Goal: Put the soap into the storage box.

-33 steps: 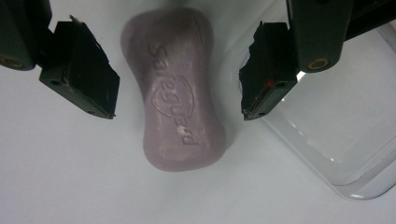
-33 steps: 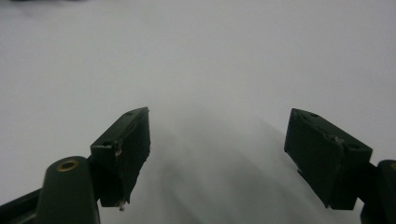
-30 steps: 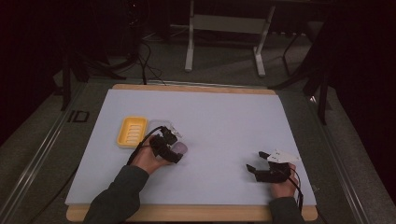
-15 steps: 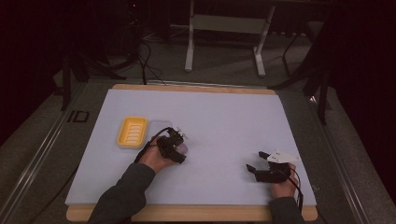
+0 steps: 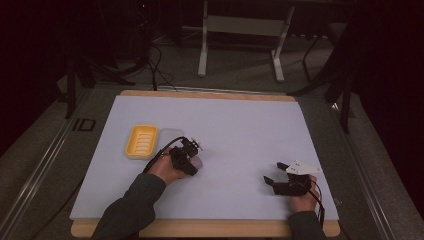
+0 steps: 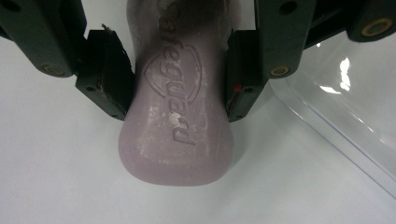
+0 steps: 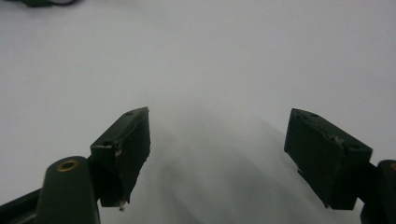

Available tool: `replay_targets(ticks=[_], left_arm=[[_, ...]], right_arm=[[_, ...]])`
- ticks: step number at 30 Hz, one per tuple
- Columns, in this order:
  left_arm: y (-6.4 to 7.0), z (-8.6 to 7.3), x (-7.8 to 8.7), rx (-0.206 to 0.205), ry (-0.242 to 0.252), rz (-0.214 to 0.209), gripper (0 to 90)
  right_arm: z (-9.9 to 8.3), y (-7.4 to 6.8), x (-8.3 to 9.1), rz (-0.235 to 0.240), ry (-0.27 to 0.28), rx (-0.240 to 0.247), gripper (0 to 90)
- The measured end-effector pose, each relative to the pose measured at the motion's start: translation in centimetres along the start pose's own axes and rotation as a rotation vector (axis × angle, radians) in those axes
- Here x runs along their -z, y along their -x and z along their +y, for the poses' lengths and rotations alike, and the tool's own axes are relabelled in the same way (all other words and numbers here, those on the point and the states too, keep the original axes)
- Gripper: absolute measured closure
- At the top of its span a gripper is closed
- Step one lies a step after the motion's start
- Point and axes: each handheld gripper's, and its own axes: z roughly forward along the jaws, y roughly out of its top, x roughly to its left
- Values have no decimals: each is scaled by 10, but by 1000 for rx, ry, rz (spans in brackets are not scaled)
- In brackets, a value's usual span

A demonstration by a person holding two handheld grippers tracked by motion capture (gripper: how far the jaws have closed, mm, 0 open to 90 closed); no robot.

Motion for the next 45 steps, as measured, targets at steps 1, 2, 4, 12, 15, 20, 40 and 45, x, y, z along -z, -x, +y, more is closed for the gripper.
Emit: replay_targets(ticks=[1,2,4,12,15,20,40,45], left_arm=[[0,0,1,-7,-20,-2,477],[0,0,1,-13,-35,-5,477],[0,0,2,-26,-60,-13,477],[0,10,0,-38,-146,-11,468],[1,13,0,-33,-165,-8,469],[3,16,0,-34,-183,3,495],[0,14,9,-47,-171,13,500],[-6,12,14,-23,-154,8,500]], right_arm=[[0,0,0,0,0,-1,221],[0,0,0,1,-1,-1,221],[0,0,0,1,-2,-2,221],[0,0,-1,1,-7,-4,221],[0,0,-1,2,-7,-2,221],[0,0,-1,3,-6,-3,221],[0,-1,-1,2,-9,3,221],[0,-1,-1,2,-9,2,221]])
